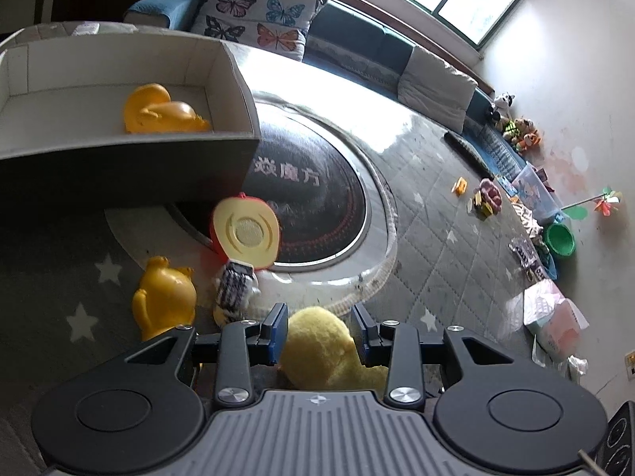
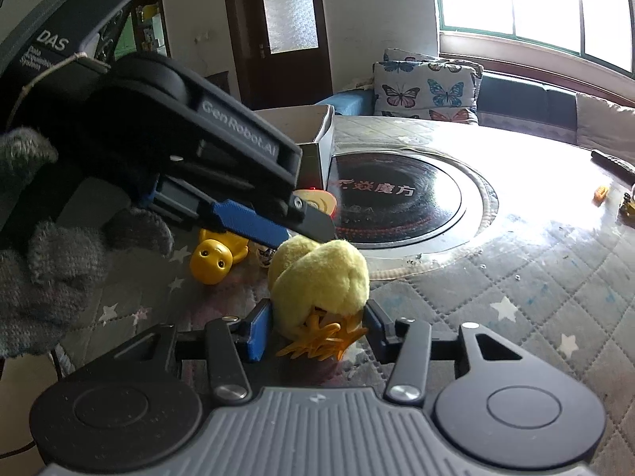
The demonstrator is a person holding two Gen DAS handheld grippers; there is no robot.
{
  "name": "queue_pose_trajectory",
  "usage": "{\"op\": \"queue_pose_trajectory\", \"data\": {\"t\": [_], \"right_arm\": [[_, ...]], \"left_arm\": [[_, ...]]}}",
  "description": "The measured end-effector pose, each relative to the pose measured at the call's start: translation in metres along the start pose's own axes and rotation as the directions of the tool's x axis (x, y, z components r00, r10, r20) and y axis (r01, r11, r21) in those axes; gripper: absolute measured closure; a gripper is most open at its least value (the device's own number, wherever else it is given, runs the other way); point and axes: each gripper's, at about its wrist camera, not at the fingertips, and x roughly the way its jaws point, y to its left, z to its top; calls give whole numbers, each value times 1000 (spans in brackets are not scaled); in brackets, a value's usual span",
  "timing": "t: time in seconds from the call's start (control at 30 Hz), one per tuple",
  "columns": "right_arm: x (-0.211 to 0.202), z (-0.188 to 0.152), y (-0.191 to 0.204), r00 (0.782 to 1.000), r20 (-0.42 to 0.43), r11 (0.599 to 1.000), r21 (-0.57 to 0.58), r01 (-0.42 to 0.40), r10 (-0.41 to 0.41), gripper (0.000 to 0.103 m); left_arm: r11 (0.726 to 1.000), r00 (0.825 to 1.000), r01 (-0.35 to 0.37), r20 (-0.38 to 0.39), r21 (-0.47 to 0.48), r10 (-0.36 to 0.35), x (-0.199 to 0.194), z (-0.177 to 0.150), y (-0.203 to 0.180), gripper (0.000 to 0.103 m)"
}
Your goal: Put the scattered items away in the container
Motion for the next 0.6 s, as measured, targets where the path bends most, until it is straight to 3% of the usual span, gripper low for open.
{"op": "queue_pose_trajectory", "data": {"t": [0.2, 0.6], "right_arm": [[-2, -1, -1, 1000, 5, 1000, -1, 7, -7, 49], [-2, -3, -5, 1000, 6, 1000, 9, 9, -9, 48]], "left_arm": [[1000, 1000, -4, -9, -9, 4, 4, -2, 2, 65], [1000, 1000, -10, -17, -7, 10, 9, -2, 1, 65]]}}
